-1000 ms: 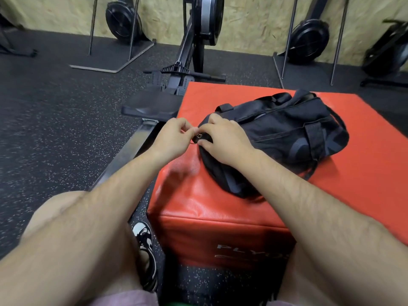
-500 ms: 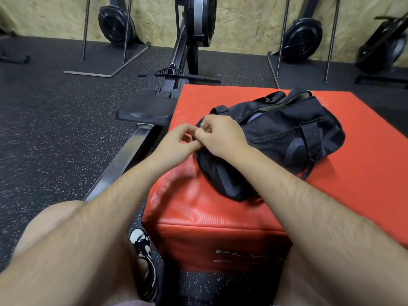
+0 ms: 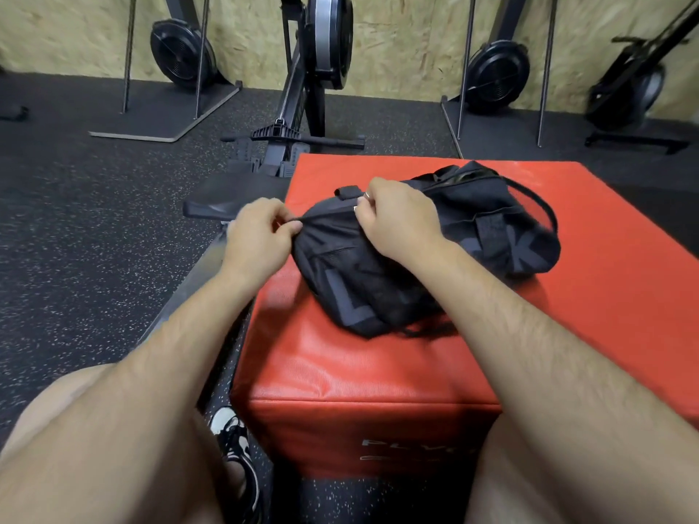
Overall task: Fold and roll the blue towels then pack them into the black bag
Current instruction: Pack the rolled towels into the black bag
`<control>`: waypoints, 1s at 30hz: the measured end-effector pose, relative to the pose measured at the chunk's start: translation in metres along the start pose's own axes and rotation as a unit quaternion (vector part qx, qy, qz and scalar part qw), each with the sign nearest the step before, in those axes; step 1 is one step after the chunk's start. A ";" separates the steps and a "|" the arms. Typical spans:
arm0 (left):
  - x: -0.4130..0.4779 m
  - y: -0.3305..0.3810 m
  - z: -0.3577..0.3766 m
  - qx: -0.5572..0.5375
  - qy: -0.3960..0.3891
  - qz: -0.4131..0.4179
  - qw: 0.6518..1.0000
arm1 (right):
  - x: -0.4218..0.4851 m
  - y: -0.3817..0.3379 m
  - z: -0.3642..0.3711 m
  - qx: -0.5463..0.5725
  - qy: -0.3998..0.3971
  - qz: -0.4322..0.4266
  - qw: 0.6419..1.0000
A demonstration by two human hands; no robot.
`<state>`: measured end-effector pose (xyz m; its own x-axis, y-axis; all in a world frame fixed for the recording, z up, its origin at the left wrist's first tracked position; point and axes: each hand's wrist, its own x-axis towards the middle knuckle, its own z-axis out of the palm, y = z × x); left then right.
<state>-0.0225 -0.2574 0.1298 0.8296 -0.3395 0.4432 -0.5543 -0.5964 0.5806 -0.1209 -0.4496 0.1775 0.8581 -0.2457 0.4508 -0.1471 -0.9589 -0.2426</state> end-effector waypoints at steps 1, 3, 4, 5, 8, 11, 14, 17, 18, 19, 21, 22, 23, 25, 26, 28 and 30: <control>0.004 -0.002 -0.005 0.022 0.013 -0.016 1.000 | 0.000 -0.001 0.000 0.002 0.001 0.001 1.000; 0.011 -0.003 -0.008 0.076 0.032 -0.026 0.996 | 0.000 -0.008 0.004 0.010 0.000 -0.004 1.000; 0.012 0.000 -0.007 0.088 0.039 -0.005 0.995 | 0.000 -0.012 0.005 0.015 0.001 -0.004 1.000; 0.012 0.005 -0.004 0.081 0.038 0.031 0.995 | 0.001 -0.015 0.006 0.019 0.005 -0.002 1.000; 0.011 0.023 0.011 0.031 -0.004 0.132 0.991 | 0.006 -0.017 0.007 0.025 0.014 0.002 1.000; 0.014 0.032 0.028 0.020 -0.026 0.136 0.990 | 0.005 -0.014 0.007 0.004 0.008 -0.009 1.000; 0.021 0.030 0.028 0.022 0.010 0.130 0.991 | 0.006 -0.004 0.001 -0.021 0.017 0.000 1.000; 0.035 0.024 0.013 0.023 0.031 0.095 0.995 | 0.014 0.016 -0.014 -0.024 0.048 0.039 0.998; 0.039 0.021 0.009 0.028 0.036 0.077 0.996 | 0.016 0.021 -0.018 -0.027 0.053 0.049 0.997; 0.042 0.019 0.006 0.038 0.041 0.058 0.997 | 0.017 0.025 -0.021 -0.028 0.055 0.055 0.997; 0.044 0.019 0.005 0.062 0.045 0.038 0.996 | 0.016 0.026 -0.024 -0.020 0.054 0.058 0.997; 0.044 0.024 0.007 0.063 0.042 0.046 0.996 | 0.016 0.024 -0.025 -0.015 0.054 0.057 0.997; 0.043 0.032 0.010 0.053 0.032 0.070 0.996 | 0.015 0.022 -0.024 -0.013 0.055 0.056 0.997; 0.040 0.058 0.022 0.032 -0.009 0.157 0.987 | 0.015 0.020 -0.024 -0.011 0.055 0.057 0.997; 0.039 0.071 0.030 0.024 -0.035 0.193 0.980 | 0.015 0.021 -0.024 -0.009 0.055 0.059 0.997; 0.041 0.096 0.044 0.005 -0.079 0.208 0.975 | 0.014 0.026 -0.024 -0.007 0.053 0.064 0.997; 0.044 0.106 0.054 0.008 -0.095 0.197 0.976 | 0.012 0.035 -0.026 -0.018 0.046 0.063 0.997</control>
<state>-0.0417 -0.3747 0.1742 0.5514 -0.6722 0.4941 -0.8324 -0.4036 0.3798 -0.1280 -0.4894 0.1969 0.7828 -0.3756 0.4961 -0.2699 -0.9233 -0.2732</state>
